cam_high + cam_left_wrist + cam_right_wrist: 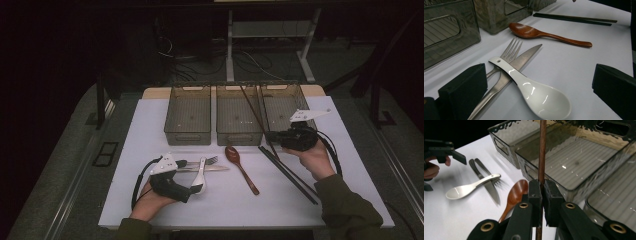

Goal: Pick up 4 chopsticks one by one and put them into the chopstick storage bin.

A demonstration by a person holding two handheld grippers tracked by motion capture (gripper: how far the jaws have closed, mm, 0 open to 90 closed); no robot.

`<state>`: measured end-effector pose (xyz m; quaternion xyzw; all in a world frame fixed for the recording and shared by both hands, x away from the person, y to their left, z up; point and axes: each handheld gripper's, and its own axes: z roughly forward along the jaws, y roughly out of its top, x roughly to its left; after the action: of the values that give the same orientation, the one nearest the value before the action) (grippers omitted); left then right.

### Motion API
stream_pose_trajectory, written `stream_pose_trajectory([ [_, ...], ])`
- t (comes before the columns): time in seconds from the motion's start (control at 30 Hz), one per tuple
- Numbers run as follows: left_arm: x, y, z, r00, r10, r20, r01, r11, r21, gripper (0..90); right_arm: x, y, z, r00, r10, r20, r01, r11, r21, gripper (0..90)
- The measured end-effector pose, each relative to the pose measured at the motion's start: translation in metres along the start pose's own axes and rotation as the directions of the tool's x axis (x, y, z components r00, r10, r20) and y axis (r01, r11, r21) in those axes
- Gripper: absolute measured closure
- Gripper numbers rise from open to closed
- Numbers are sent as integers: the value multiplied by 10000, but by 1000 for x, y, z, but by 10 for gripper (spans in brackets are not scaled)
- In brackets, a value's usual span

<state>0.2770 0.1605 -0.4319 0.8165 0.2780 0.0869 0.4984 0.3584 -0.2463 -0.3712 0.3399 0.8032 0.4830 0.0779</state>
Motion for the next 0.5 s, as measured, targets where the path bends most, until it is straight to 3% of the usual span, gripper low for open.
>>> stream_pose_trajectory([
  [0.5,0,0,0,10000,16,-9,-16,10000,-29,0,8,23,21,9998,-159,-119,156,9996,-239,844],
])
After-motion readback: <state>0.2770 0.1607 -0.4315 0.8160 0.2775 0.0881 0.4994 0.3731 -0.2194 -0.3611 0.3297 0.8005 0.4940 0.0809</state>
